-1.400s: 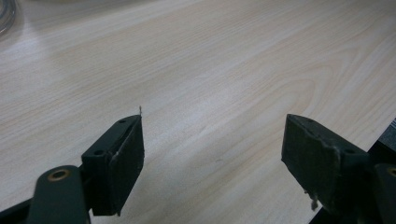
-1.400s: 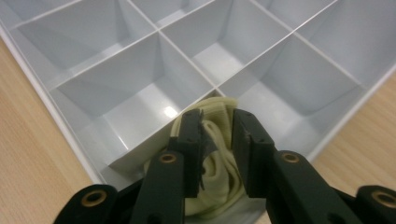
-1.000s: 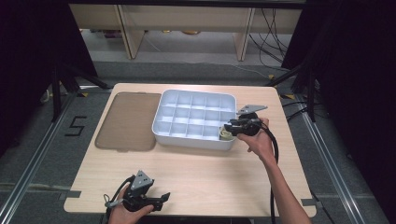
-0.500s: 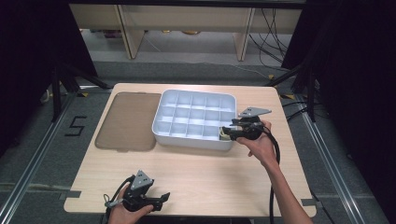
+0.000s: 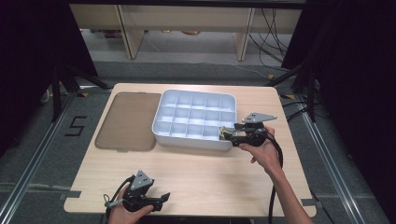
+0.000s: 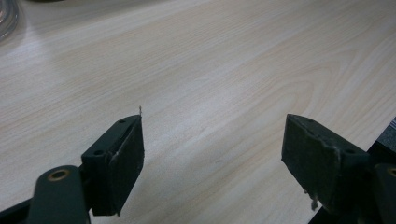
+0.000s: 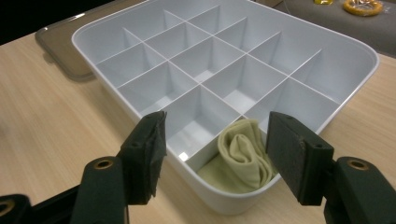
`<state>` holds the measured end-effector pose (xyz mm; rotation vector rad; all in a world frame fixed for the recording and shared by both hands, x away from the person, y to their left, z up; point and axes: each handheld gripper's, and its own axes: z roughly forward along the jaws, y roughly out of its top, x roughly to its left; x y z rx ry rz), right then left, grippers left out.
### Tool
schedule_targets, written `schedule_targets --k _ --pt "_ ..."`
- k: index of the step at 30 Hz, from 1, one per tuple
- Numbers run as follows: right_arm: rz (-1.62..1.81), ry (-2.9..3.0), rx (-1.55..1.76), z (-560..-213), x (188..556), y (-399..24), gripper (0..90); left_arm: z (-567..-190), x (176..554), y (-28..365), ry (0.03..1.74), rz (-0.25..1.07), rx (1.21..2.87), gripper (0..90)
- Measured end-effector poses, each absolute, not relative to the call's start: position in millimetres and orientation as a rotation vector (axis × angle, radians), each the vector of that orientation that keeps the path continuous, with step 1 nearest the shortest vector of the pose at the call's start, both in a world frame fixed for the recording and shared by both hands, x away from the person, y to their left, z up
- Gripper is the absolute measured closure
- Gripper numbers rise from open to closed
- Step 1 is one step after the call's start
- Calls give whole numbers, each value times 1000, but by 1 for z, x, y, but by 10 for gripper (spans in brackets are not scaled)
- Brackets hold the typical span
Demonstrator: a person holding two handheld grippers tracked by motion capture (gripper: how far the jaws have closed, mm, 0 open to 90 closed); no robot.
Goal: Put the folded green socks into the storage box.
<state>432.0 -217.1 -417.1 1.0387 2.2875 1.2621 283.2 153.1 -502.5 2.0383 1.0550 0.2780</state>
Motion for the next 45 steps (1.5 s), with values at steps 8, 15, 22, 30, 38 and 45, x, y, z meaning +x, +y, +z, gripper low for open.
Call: schedule_targets --k 8,15,22,30,38,45 --pt "1305 2276 1019 -415 422 -216 368 -502 283 153 1064 290 2040 207" --pt "1309 2286 1028 -416 415 -214 356 -503 283 153 1065 290 2040 207" --pt "1302 2300 1015 -420 410 -213 343 -503 283 152 1062 279 2026 207" --pt "1325 2322 1012 -423 403 -212 332 -503 283 152 1064 281 2023 207" --pt "1320 2336 1022 -426 394 -210 311 -502 283 153 1058 282 2033 207" --pt "1317 2346 1014 -428 388 -210 301 -503 283 153 1068 287 2027 207"
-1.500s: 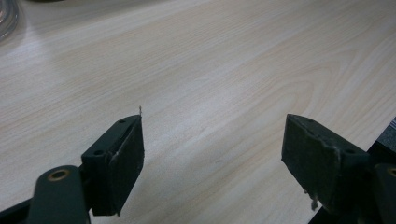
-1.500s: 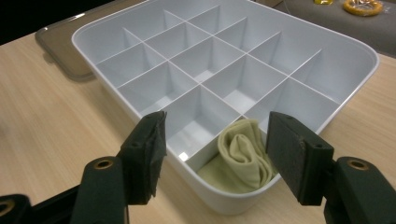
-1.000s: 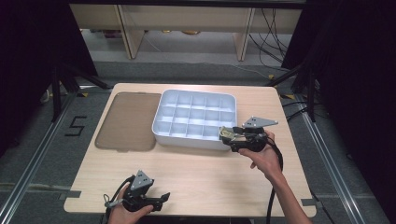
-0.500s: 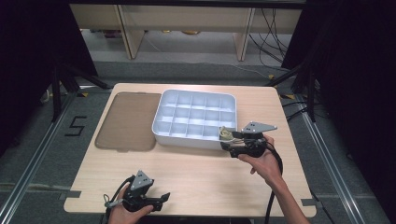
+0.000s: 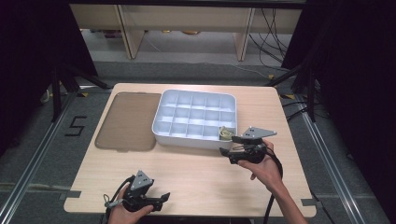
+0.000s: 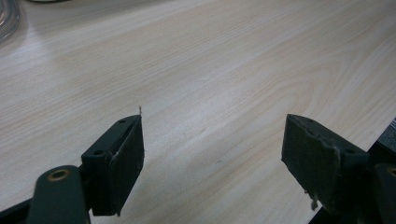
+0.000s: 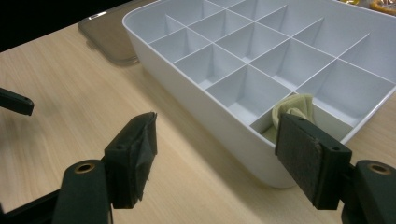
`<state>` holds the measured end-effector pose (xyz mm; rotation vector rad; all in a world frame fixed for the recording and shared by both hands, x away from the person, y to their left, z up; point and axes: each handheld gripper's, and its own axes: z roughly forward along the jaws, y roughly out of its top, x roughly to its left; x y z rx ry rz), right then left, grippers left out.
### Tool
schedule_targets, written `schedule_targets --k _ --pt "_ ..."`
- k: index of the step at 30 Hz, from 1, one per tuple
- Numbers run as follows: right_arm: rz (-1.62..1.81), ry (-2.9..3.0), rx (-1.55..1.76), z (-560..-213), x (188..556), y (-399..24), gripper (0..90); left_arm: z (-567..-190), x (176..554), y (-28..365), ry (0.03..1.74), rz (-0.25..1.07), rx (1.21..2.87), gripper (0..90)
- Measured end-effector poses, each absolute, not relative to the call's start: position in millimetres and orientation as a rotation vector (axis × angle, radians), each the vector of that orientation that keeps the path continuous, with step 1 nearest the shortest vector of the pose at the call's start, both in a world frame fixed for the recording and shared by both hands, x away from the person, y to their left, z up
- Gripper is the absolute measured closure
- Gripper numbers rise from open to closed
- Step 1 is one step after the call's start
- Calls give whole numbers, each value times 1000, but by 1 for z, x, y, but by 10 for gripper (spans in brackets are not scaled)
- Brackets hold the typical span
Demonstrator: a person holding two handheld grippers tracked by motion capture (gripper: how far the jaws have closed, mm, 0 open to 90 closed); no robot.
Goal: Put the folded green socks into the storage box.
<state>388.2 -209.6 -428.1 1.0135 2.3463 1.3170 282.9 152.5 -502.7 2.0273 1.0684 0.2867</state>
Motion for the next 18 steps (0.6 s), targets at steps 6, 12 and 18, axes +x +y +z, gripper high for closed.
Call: schedule_targets --k 6,12,18 --pt "1332 2357 997 -434 385 -210 296 -502 283 153 1057 282 2032 207" --pt "1331 2349 1038 -438 378 -211 291 -503 283 153 1070 288 2030 207" --pt "1351 2362 1041 -442 373 -212 289 -503 283 153 1070 293 2029 207"
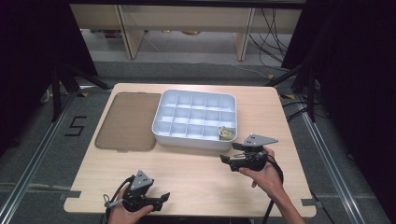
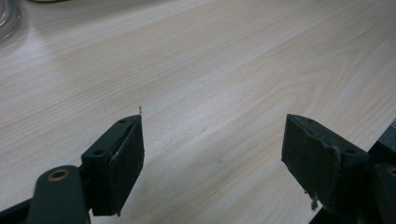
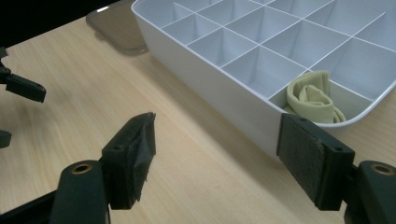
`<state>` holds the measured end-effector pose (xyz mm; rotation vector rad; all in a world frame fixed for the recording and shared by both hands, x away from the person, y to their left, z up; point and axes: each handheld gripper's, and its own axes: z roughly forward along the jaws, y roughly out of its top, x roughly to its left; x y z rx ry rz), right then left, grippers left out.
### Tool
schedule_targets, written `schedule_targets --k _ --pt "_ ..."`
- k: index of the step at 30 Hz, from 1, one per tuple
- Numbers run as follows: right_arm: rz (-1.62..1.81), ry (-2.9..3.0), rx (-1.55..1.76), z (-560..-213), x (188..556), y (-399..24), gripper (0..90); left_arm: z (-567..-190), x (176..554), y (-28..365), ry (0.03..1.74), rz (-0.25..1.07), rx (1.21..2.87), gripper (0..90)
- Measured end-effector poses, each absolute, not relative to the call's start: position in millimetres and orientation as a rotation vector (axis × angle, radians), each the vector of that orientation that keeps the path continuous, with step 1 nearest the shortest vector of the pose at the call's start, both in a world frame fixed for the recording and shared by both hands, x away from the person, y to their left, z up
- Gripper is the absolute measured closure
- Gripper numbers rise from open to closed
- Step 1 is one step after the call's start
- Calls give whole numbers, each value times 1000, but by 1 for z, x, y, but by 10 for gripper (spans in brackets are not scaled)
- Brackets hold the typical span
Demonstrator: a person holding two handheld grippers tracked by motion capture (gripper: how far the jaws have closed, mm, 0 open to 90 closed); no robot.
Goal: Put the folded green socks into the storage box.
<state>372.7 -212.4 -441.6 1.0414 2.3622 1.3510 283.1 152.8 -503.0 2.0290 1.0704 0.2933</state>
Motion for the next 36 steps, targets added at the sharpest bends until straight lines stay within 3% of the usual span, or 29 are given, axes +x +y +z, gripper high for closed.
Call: schedule_targets --k 36 --pt "1312 2422 1048 -473 338 -214 221 -502 283 154 1056 290 2039 207"
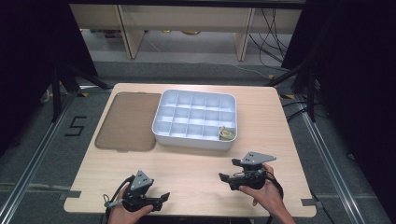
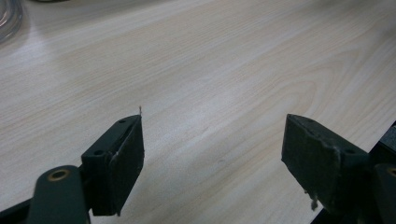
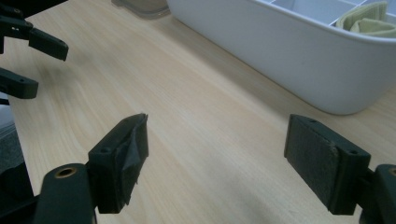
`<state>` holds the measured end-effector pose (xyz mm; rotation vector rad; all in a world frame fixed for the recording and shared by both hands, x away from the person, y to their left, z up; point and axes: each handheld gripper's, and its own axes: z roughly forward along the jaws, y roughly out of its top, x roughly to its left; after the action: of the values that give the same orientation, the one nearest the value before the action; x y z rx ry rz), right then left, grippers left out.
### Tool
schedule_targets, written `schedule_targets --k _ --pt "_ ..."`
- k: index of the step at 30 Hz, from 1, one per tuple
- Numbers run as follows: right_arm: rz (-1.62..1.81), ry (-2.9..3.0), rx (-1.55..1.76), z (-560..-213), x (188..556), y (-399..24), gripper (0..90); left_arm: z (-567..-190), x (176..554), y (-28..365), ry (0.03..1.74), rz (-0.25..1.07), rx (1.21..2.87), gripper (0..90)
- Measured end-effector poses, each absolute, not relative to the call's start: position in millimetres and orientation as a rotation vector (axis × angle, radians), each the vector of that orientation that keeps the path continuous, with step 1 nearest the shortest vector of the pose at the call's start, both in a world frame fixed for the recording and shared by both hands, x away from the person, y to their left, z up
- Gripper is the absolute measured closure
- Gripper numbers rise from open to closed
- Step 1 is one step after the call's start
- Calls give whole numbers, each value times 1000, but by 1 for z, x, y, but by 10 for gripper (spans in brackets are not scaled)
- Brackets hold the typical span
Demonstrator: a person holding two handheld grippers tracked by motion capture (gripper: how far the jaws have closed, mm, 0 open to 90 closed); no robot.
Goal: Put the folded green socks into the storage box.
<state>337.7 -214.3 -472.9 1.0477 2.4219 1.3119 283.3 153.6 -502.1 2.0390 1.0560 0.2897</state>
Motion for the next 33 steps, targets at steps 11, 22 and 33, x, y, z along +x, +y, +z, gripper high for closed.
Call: schedule_targets --k 11,22,33 --pt "1298 2430 1059 -482 329 -218 184 -502 283 154 1052 289 2040 207" --pt "1329 2473 1020 -488 317 -220 164 -504 282 152 1064 280 2030 207" --pt "1289 2472 1019 -492 309 -222 166 -503 282 152 1047 285 2060 207"
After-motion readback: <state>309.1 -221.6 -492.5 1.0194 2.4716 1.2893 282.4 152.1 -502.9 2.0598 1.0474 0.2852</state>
